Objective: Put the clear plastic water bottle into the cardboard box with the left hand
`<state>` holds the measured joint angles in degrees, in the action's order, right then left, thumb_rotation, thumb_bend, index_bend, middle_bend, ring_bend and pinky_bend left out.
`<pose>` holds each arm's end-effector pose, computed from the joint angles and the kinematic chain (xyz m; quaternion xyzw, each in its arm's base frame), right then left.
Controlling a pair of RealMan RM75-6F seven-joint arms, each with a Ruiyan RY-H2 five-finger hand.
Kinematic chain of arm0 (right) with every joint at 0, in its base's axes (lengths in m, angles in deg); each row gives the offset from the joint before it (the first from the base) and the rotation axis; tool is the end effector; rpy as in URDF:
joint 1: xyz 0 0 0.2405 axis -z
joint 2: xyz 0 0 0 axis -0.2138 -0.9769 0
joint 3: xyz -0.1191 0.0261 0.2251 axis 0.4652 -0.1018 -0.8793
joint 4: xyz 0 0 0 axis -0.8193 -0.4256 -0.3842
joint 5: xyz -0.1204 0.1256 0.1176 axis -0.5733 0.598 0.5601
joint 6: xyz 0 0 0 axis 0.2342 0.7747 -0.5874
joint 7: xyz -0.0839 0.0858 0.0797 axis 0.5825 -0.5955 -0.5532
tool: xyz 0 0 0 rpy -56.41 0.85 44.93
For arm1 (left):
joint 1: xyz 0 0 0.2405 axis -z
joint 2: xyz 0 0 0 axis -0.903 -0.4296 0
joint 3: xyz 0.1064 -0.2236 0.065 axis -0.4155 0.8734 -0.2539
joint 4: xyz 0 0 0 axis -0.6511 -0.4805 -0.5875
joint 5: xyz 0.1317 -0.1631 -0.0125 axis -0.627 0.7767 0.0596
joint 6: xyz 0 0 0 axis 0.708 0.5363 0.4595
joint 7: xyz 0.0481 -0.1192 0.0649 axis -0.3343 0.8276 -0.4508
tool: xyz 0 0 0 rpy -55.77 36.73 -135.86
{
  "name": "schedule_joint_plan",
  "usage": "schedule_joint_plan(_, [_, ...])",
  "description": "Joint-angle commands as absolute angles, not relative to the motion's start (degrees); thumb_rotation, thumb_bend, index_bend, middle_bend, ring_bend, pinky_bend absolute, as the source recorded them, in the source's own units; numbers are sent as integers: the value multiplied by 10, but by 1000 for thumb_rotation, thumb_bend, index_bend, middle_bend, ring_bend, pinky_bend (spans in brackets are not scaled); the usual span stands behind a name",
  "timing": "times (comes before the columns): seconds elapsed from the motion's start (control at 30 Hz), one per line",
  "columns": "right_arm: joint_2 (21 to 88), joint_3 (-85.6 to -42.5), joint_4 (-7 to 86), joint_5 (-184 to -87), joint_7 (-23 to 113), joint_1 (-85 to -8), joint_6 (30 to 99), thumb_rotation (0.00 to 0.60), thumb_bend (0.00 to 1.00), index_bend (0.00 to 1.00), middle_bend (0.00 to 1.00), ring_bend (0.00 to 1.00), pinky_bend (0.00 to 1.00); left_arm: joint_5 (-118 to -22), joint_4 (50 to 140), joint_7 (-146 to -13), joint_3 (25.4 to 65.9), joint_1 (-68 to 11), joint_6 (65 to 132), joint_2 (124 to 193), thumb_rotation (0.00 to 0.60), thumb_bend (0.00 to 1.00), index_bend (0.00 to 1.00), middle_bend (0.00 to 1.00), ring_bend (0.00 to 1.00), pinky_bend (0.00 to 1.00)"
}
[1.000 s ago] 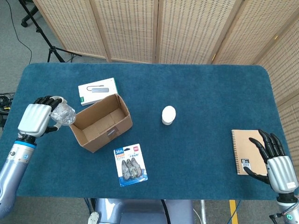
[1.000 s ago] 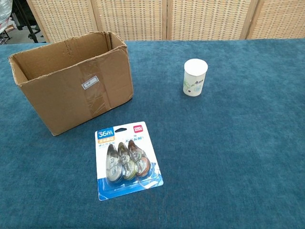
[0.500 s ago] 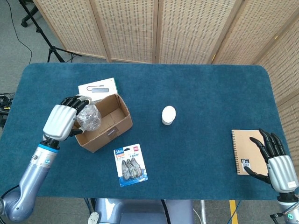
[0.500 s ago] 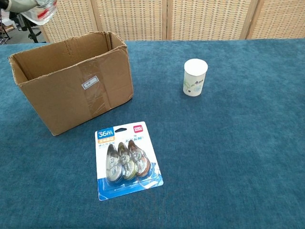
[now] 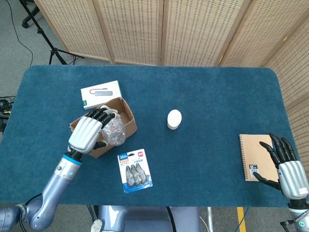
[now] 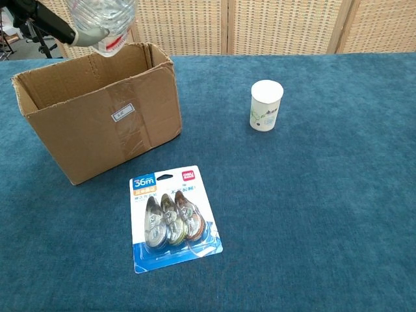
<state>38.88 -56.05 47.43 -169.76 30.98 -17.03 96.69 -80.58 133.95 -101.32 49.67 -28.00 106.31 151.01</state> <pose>-0.3041 -0.1752 0.1676 0.5916 -0.3424 0.5133 0.5190 -0.0933 0.2944 0.0781 -0.6779 -0.3391 -0.5083 0.4087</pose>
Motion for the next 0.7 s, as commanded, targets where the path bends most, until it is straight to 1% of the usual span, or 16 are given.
schedule_joint_plan(0.03, [389, -561, 474, -1697, 309, -170, 967, 600, 134, 147, 0, 0, 0, -809, 1334, -1011, 491, -278, 1060, 1522, 600, 722, 724, 561, 404, 464])
schedule_joint_plan(0.13, [389, -561, 474, -1697, 308, -170, 968, 600, 134, 147, 0, 0, 0, -815, 1332, -1007, 489, -280, 1062, 1527, 600, 650, 705, 544, 402, 464])
schedule_joint_plan(0.2, [389, -561, 474, -1697, 308, -170, 969, 600, 136, 147, 0, 0, 0, -820, 1329, -1000, 490, -283, 1067, 1528, 600, 609, 656, 503, 390, 464])
schedule_joint_plan(0.3, [390, -562, 473, -1696, 307, -169, 970, 600, 135, 147, 0, 0, 0, -823, 1325, -992, 489, -287, 1071, 1526, 600, 546, 587, 413, 326, 440])
schedule_joint_plan(0.4, [392, -563, 473, -1698, 308, -169, 973, 600, 131, 147, 0, 0, 0, -826, 1323, -985, 490, -291, 1073, 1520, 600, 486, 563, 341, 265, 377])
schedule_joint_plan(0.57, [393, -564, 472, -1697, 308, -169, 975, 600, 135, 147, 0, 0, 0, -828, 1324, -984, 489, -294, 1071, 1514, 600, 455, 523, 263, 212, 324])
schedule_joint_plan(0.7, [393, -564, 471, -1697, 307, -168, 976, 600, 134, 147, 0, 0, 0, -819, 1324, -984, 489, -293, 1061, 1512, 600, 435, 421, 193, 143, 245])
